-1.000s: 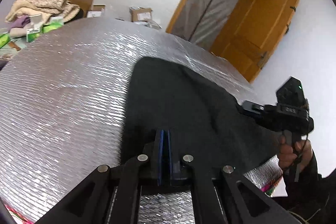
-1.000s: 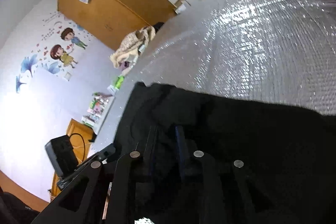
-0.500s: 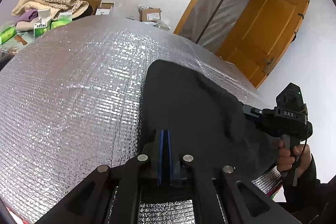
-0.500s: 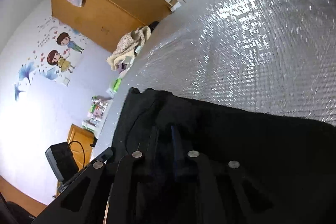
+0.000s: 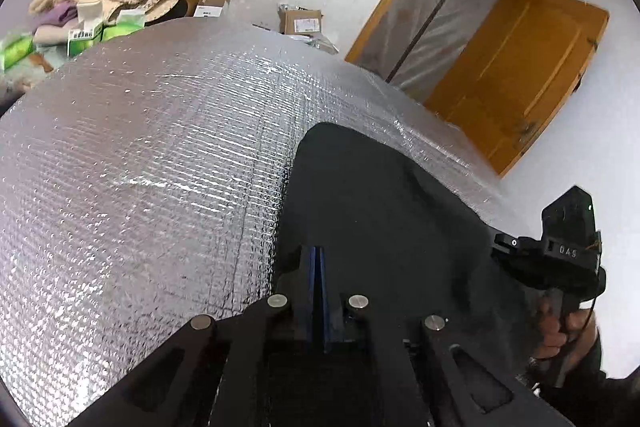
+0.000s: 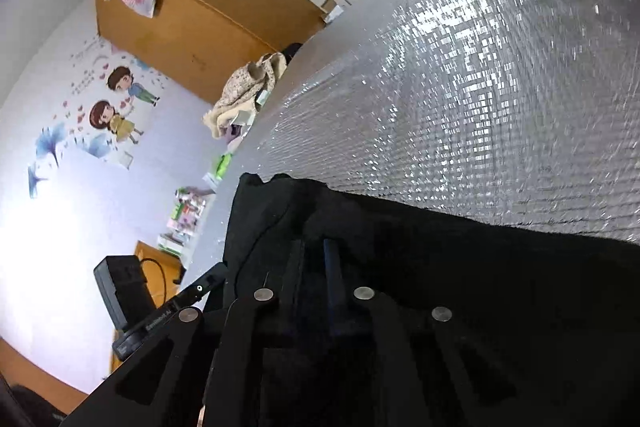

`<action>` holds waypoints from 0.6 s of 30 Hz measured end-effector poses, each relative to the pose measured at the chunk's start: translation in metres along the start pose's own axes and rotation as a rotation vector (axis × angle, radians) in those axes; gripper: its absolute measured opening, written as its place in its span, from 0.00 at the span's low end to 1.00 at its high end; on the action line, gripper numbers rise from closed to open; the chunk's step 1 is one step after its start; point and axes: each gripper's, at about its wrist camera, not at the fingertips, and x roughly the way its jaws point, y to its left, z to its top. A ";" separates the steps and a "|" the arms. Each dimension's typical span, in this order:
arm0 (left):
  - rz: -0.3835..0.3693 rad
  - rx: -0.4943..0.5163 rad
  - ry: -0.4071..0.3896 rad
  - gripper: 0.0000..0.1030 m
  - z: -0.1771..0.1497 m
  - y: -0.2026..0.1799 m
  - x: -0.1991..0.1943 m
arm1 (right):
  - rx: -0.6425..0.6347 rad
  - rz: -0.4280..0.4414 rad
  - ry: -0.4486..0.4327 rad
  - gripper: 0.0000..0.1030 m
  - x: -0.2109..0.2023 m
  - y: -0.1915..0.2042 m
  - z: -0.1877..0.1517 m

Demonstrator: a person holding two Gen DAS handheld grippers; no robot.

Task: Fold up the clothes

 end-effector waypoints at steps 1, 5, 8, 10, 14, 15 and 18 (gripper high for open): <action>0.007 0.012 -0.007 0.03 0.003 -0.003 -0.002 | -0.009 -0.003 -0.007 0.11 -0.003 0.002 0.000; 0.001 0.070 -0.042 0.03 0.024 -0.022 -0.006 | -0.018 -0.022 -0.037 0.14 -0.011 0.003 0.002; 0.009 0.118 -0.052 0.03 0.046 -0.041 0.003 | -0.004 -0.022 -0.051 0.14 -0.011 0.000 0.006; 0.010 0.147 -0.047 0.03 0.059 -0.053 0.016 | -0.003 -0.026 -0.063 0.14 -0.011 0.000 0.008; 0.054 0.170 0.002 0.03 0.077 -0.057 0.054 | 0.002 -0.030 -0.087 0.13 -0.011 -0.003 0.014; 0.070 0.171 0.018 0.03 0.080 -0.056 0.064 | 0.006 -0.038 -0.089 0.12 -0.009 -0.005 0.015; 0.099 0.075 0.092 0.03 0.085 -0.032 0.088 | 0.073 -0.025 -0.085 0.10 -0.005 -0.020 0.017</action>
